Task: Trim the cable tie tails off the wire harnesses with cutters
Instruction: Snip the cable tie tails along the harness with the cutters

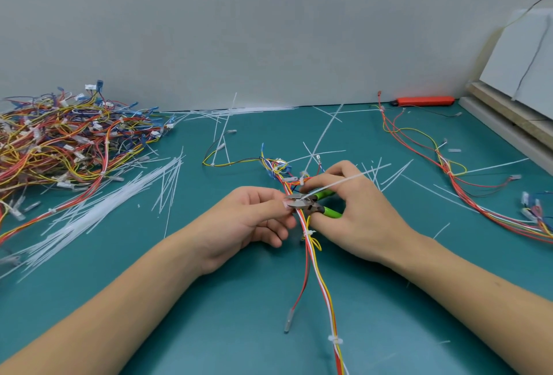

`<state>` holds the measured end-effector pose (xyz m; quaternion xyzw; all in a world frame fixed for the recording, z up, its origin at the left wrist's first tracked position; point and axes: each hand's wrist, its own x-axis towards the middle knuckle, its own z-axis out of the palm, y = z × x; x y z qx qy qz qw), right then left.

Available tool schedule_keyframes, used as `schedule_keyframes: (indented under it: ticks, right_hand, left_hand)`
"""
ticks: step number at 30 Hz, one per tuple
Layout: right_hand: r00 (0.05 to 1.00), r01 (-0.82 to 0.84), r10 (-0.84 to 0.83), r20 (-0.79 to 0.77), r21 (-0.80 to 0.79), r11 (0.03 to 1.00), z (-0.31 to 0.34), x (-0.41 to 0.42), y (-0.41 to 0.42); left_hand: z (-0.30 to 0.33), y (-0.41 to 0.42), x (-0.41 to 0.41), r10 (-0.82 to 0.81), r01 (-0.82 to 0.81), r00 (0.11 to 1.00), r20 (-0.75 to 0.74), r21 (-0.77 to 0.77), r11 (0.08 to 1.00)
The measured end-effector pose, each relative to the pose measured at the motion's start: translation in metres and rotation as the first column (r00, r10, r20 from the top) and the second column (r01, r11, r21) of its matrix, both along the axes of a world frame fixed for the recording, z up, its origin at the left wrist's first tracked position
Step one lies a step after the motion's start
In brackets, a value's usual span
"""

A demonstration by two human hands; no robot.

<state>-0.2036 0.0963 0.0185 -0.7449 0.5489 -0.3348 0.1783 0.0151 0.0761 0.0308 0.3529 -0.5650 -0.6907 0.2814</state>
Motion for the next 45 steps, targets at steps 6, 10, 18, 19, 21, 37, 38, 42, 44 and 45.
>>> schedule_keyframes:
  ticks: [6, 10, 18, 19, 21, 37, 38, 42, 44, 45]
  right_hand:
    - [1.000, 0.002, -0.002, -0.017, -0.008, 1.000, 0.002, 0.001, -0.001]
    - [1.000, 0.000, 0.000, -0.010, -0.007, 1.000, -0.001, 0.000, -0.003]
    - [0.998, -0.009, 0.008, -0.058, -0.016, 1.000, -0.001, -0.002, -0.004]
    - [0.997, -0.008, 0.006, -0.072, -0.019, 1.000, 0.000, -0.001, -0.004]
    - [0.995, 0.004, -0.006, -0.099, -0.025, 1.000, 0.002, -0.001, -0.003]
    - [0.978, -0.064, 0.076, -0.192, 0.065, 0.996, 0.007, -0.007, -0.002]
    - [0.982, -0.050, 0.060, -0.180, 0.060, 0.997, 0.006, -0.006, -0.003]
    - [0.991, -0.001, 0.003, -0.133, 0.017, 1.000, 0.000, -0.008, -0.002]
    - [0.992, -0.006, 0.006, -0.123, -0.004, 1.000, -0.001, -0.007, -0.002]
    - [0.993, -0.009, 0.007, -0.121, -0.013, 1.000, -0.001, -0.007, -0.002]
  left_hand:
    - [0.000, 0.000, 0.001, 0.003, -0.003, 1.000, 0.002, 0.004, 1.000]
    - [-0.001, 0.000, 0.000, 0.011, -0.011, 1.000, 0.007, 0.005, 1.000]
    - [0.000, 0.000, 0.000, 0.007, -0.007, 1.000, 0.010, 0.002, 1.000]
    - [0.000, 0.000, 0.000, 0.007, -0.007, 1.000, 0.011, 0.002, 1.000]
    - [0.001, 0.001, 0.000, 0.008, -0.008, 1.000, 0.011, 0.003, 1.000]
    - [0.000, 0.000, 0.000, 0.054, -0.054, 0.999, -0.006, 0.013, 0.998]
    - [0.000, 0.000, 0.000, 0.057, -0.057, 0.998, -0.009, 0.016, 0.998]
    - [0.000, 0.001, 0.000, 0.039, -0.039, 0.999, -0.012, 0.008, 0.999]
    - [0.000, 0.000, 0.000, 0.031, -0.031, 0.999, -0.012, 0.001, 1.000]
    - [0.000, 0.000, 0.000, 0.029, -0.029, 0.999, -0.014, -0.001, 1.000]
